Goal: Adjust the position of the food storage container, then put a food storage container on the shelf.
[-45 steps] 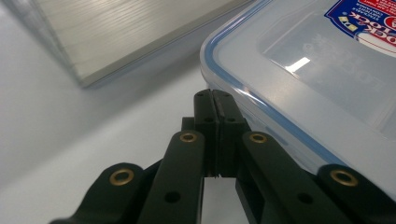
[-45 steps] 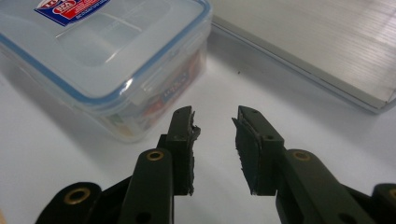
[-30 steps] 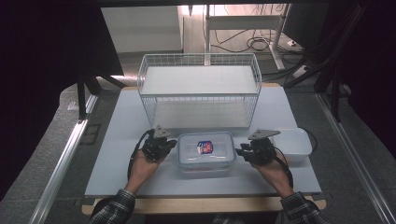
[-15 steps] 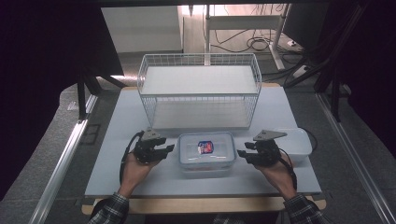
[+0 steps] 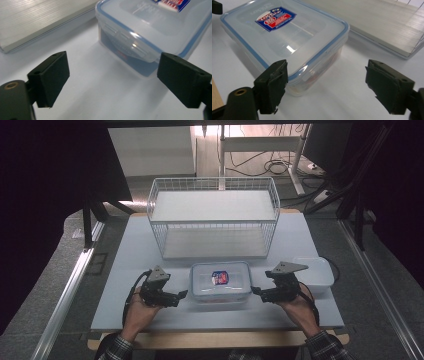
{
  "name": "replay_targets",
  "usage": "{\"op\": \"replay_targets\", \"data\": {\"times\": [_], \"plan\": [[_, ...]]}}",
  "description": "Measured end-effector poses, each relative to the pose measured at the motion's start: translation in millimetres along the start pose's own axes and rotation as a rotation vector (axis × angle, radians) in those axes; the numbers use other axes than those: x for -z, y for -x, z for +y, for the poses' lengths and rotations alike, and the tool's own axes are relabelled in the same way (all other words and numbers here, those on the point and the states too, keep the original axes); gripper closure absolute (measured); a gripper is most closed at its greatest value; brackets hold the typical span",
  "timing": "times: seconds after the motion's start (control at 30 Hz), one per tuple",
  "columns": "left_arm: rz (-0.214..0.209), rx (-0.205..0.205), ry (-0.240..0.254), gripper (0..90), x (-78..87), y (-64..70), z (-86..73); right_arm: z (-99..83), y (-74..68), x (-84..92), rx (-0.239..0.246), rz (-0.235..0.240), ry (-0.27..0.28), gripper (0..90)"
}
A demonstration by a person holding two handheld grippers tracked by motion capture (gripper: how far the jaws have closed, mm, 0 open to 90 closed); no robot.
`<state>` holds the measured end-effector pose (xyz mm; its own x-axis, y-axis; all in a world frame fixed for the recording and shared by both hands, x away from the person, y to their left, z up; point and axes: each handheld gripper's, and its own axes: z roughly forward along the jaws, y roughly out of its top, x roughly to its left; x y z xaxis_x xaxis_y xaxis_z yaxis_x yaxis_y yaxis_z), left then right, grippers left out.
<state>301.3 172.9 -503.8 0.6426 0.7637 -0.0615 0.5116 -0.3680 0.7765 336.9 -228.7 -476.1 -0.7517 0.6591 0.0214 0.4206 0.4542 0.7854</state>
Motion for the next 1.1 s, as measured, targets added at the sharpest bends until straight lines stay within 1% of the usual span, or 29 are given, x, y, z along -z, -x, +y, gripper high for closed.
{"op": "replay_targets", "data": {"times": [0.07, 0.1, 0.17, 0.23, 0.3, 0.33, 0.37, 0.43, 0.53, 0.57, 0.6, 0.67, 0.73, 0.77, 0.8, 0.87, 0.9, 1.0, 1.03, 1.1], "plan": [[0.004, -0.002, 0.007, 7.5, -0.8, -0.4, 0.1, -1.1, 0.9, -0.7, 0.003, 0.001, 0.001, 14.9], [-0.004, 0.002, 0.018, 7.1, -0.6, -1.0, 0.2, -1.1, 1.4, -0.7, 0.0, 0.003, 0.002, 14.5], [-0.015, 0.009, 0.022, 7.3, -0.2, -2.6, 0.9, -1.1, 2.4, -0.3, -0.007, 0.013, 0.009, 14.6], [-0.02, 0.002, 0.031, 7.5, 0.2, -3.5, 1.2, -0.3, 2.8, 0.7, -0.01, 0.017, 0.023, 13.9], [-0.018, 0.007, 0.034, 7.5, 0.4, -4.0, 2.0, 0.9, 2.8, 0.8, -0.01, 0.014, 0.028, 10.4], [-0.014, 0.01, 0.035, 7.6, 0.5, -4.5, 2.8, 1.4, 2.9, 0.7, 0.002, 0.01, 0.032, 9.2], [-0.02, 0.01, 0.043, 6.7, 0.7, -4.9, 4.0, 2.8, 2.7, 0.2, 0.018, 0.003, 0.033, 8.1], [-0.024, 0.009, 0.044, 5.8, 1.0, -5.1, 5.1, 3.3, 2.6, -0.1, 0.022, 0.006, 0.032, 7.5], [-0.029, 0.01, 0.036, 5.7, 0.9, -5.8, 9.7, 5.9, 2.3, -2.4, 0.034, 0.011, 0.03, 6.2], [-0.028, 0.012, 0.028, 5.6, 0.4, -6.2, 11.5, 8.1, 2.9, -3.8, 0.024, 0.027, 0.029, 6.3], [-0.031, 0.018, 0.014, 5.6, -0.9, -6.6, 13.6, 8.1, 2.9, -3.8, 0.024, 0.027, 0.029, 6.3], [-0.039, 0.018, -0.004, 4.9, -3.6, -7.3, 16.9, 10.7, 3.4, -5.2, 0.01, 0.043, 0.022, 6.8], [-0.042, 0.015, -0.029, 4.0, -6.0, -6.8, 20.3, 13.4, 3.7, -7.5, -0.001, 0.052, -0.003, 7.0], [-0.05, 0.01, -0.035, 3.7, -7.3, -6.3, 22.4, 14.1, 4.1, -8.3, -0.003, 0.051, -0.009, 6.6], [-0.08, 0.011, -0.029, 3.1, -7.9, -6.2, 24.4, 15.1, 4.3, -9.8, -0.01, 0.052, -0.021, 5.4], [-0.12, 0.027, -0.027, 2.9, -10.2, -5.9, 28.5, 17.0, 4.0, -12.6, -0.008, 0.058, -0.039, 3.6], [-0.136, 0.027, -0.03, 3.0, -11.8, -5.8, 30.4, 17.8, 3.6, -13.6, -0.009, 0.062, -0.044, 2.3], [-0.161, 0.033, -0.043, 3.8, -19.1, -6.4, 33.9, 19.6, 2.2, -18.3, -0.025, 0.077, -0.068, 1.1], [-0.17, 0.04, -0.047, 4.0, -20.9, -6.6, 34.2, 20.0, 2.4, -20.0, -0.025, 0.075, -0.077, 1.1], [-0.192, 0.061, -0.062, 4.3, -27.1, -7.7, 34.3, 20.9, 4.0, -23.4, -0.042, 0.084, -0.092, 1.3]]}}
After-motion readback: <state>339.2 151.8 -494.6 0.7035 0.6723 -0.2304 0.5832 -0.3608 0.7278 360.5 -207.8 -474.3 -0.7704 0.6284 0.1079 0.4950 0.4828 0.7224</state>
